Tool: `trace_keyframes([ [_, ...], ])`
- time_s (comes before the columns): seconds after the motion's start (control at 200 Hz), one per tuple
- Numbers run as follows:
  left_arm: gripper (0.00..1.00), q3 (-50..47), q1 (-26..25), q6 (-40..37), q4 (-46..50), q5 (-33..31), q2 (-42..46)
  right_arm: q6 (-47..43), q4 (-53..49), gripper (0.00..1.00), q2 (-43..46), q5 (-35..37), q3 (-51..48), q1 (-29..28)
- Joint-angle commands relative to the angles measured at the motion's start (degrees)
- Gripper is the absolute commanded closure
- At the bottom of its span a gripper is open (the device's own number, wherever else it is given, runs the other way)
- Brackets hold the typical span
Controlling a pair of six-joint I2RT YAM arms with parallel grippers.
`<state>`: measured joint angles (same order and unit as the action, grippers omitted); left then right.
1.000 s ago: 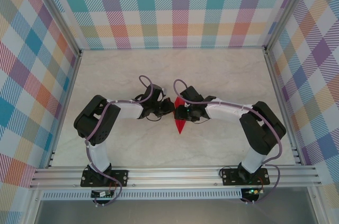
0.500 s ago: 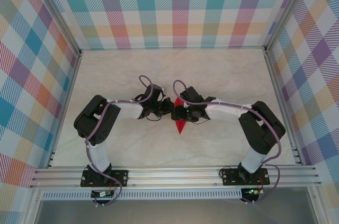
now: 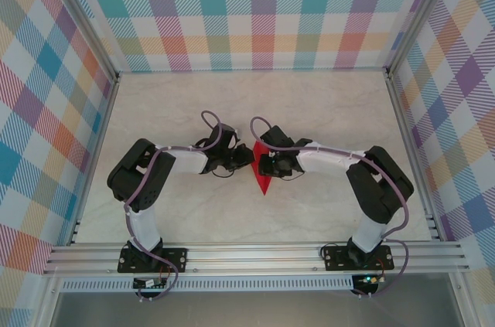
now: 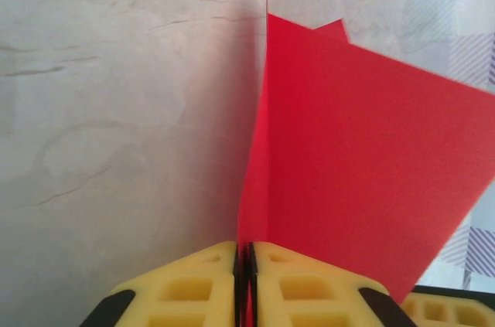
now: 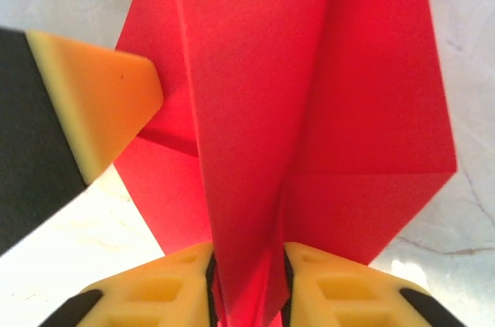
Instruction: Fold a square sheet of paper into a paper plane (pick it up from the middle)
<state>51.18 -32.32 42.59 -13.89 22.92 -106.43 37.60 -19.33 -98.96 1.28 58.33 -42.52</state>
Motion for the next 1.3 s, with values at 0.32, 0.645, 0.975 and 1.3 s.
trace_keyframes([
  [0.32, 0.67, -3.2, 4.0, -1.7, 6.2, -6.6, 7.6, 4.0, -15.1, 0.76, -7.0, 14.6, 11.8, -4.9],
  [0.645, 0.59, -5.6, 7.0, -2.1, 10.5, -11.1, 12.9, 4.8, -18.4, 0.73, -10.6, 18.4, 15.6, -7.7],
  [0.975, 0.57, -5.9, 7.3, -2.6, 11.2, -11.2, 13.2, 5.5, -18.6, 0.70, -13.2, 19.4, 16.2, -8.7],
  [1.3, 0.57, -5.9, 7.3, -2.9, 11.6, -11.5, 13.3, 7.1, -17.6, 0.72, -14.5, 20.6, 14.2, -9.2],
])
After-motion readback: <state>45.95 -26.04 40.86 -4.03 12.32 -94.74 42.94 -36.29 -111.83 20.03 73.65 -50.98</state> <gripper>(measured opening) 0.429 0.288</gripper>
